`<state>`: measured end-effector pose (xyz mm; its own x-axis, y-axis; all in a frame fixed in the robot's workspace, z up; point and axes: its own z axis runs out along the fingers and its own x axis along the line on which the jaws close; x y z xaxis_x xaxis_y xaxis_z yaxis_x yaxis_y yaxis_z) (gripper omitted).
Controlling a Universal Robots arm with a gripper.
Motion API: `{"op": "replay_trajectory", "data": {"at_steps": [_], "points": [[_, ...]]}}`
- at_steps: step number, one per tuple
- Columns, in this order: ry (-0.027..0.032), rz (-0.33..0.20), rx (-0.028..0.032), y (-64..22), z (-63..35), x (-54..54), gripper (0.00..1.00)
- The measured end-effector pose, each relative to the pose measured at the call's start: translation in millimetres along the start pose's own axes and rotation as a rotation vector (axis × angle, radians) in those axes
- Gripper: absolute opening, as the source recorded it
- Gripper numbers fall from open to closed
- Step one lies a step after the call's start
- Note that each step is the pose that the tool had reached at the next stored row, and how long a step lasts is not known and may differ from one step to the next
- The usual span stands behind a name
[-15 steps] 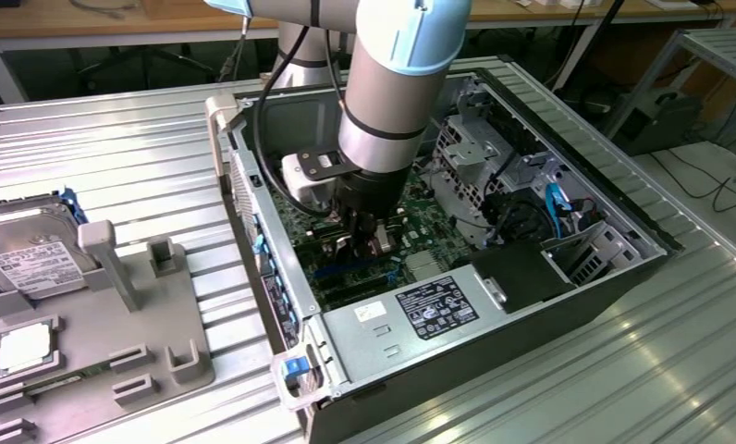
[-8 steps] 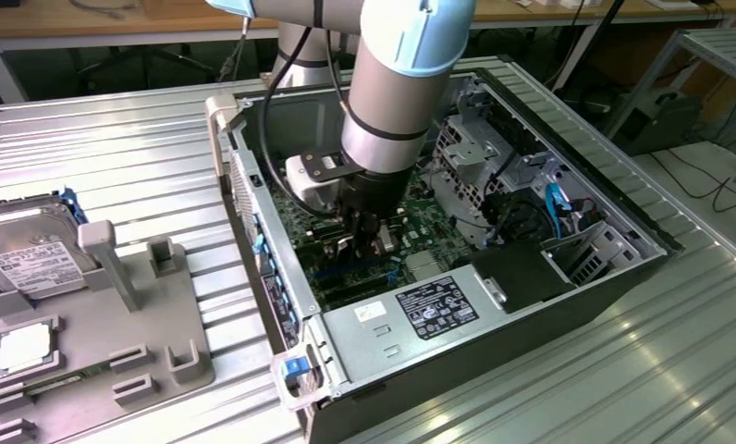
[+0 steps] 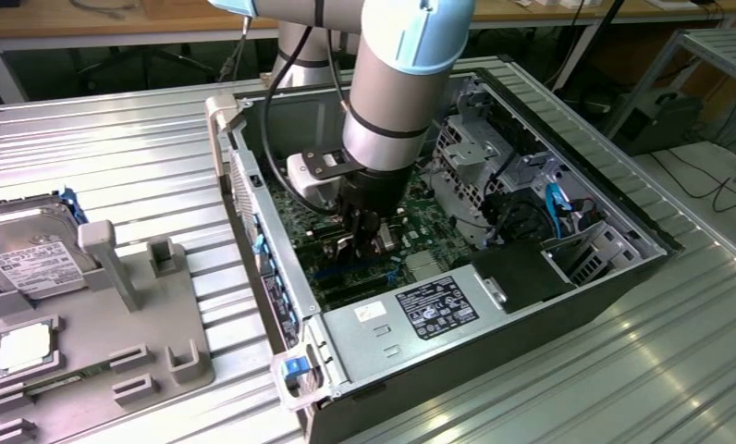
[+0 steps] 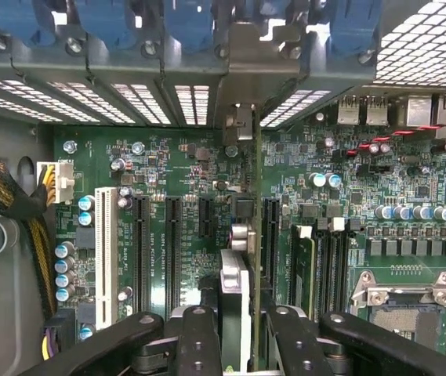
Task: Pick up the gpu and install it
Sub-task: 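Insert the gpu into the slot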
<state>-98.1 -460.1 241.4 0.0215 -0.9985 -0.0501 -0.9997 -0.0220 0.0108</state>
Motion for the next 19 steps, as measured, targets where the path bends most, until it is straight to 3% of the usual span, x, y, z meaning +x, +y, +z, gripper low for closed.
{"op": "replay_trajectory", "data": {"at_steps": [19], "points": [[0.0,0.0,0.0009,2.0,3.9,0.1,0.28]]}}
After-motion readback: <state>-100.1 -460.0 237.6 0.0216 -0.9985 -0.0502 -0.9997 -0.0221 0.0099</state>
